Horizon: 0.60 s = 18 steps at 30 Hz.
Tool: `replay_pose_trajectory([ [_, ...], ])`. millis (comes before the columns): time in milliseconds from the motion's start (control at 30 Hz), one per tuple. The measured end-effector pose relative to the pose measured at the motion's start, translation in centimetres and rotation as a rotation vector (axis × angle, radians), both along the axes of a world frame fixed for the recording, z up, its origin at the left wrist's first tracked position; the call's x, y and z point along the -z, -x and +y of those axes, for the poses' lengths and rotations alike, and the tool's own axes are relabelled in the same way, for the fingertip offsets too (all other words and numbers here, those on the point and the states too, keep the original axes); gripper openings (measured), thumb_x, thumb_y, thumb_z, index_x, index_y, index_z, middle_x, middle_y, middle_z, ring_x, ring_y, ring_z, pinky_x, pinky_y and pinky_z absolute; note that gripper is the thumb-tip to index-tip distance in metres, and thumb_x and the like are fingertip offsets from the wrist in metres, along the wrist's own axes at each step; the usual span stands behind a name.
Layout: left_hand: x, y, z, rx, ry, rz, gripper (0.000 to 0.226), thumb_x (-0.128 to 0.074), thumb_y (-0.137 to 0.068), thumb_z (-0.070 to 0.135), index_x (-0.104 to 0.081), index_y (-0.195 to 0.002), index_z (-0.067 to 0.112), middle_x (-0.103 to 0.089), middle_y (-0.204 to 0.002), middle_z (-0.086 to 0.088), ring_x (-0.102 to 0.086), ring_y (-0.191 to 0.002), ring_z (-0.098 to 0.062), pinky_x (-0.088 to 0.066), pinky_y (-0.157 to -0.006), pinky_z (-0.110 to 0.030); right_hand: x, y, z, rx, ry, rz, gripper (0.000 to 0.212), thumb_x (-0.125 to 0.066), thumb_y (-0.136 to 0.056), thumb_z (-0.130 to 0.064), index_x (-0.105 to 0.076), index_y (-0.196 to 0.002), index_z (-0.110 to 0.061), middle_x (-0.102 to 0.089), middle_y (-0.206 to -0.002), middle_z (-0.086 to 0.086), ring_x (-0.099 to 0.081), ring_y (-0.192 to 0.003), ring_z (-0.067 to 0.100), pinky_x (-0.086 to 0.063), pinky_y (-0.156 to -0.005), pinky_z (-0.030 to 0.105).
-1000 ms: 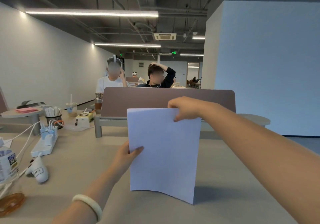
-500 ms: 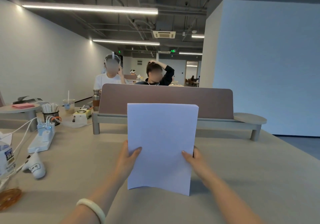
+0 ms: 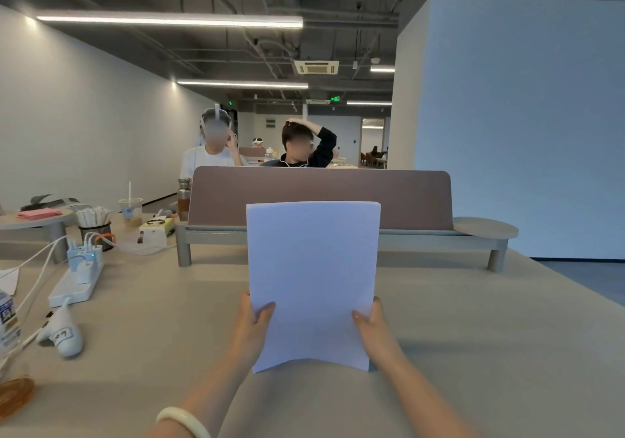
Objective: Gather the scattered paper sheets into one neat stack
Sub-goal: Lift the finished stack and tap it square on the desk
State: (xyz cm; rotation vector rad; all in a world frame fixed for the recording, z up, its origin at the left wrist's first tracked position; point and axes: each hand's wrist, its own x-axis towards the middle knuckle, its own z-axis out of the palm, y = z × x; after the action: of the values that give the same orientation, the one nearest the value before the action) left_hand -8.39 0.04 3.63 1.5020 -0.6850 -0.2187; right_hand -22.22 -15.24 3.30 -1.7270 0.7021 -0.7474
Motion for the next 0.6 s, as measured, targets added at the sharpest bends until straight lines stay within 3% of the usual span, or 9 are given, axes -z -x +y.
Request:
replay_pose_trajectory([
  [200, -0.9, 1.1, -1.7, -0.037, -0.054, -0.021, 0.019, -0.043, -0.097, 0.009, -0.033, -0.113, 0.016, -0.049, -0.101, 0.003, -0.053, -0.099, -0.022, -0.042, -0.075, -0.032, 0.0, 0.6, -0.9, 0.126, 0.084, 0.039, 0.024, -0.039, -0.094, -0.003, -0.044, -0.117, -0.008, -0.054, -0.108, 0.004, -0.05, -0.093, 0.02, -0.036, -0.065, 0.026],
  [367, -2.9, 5.1, -6.7, 0.014, -0.115, -0.06, 0.021, -0.045, -0.095, 0.006, -0.038, -0.114, 0.013, -0.05, -0.104, -0.002, -0.053, -0.096, -0.022, -0.042, -0.077, -0.033, -2.2, 5.9, -5.3, 0.218, 0.156, 0.114, 0.028, -0.038, -0.094, -0.004, -0.045, -0.121, -0.006, -0.053, -0.105, 0.003, -0.049, -0.092, 0.02, -0.037, -0.074, 0.026],
  [600, -2.1, 13.7, -17.4, 0.266, -0.159, 0.006, 0.024, -0.047, -0.09, 0.004, -0.055, -0.111, 0.014, -0.065, -0.103, 0.0, -0.062, -0.093, -0.02, -0.048, -0.078, -0.035, -3.6, 18.0, -13.0, 0.43, 0.193, 0.257, 0.034, -0.041, -0.096, -0.007, -0.042, -0.13, -0.008, -0.056, -0.125, 0.01, -0.055, -0.104, 0.025, -0.039, -0.079, 0.027],
])
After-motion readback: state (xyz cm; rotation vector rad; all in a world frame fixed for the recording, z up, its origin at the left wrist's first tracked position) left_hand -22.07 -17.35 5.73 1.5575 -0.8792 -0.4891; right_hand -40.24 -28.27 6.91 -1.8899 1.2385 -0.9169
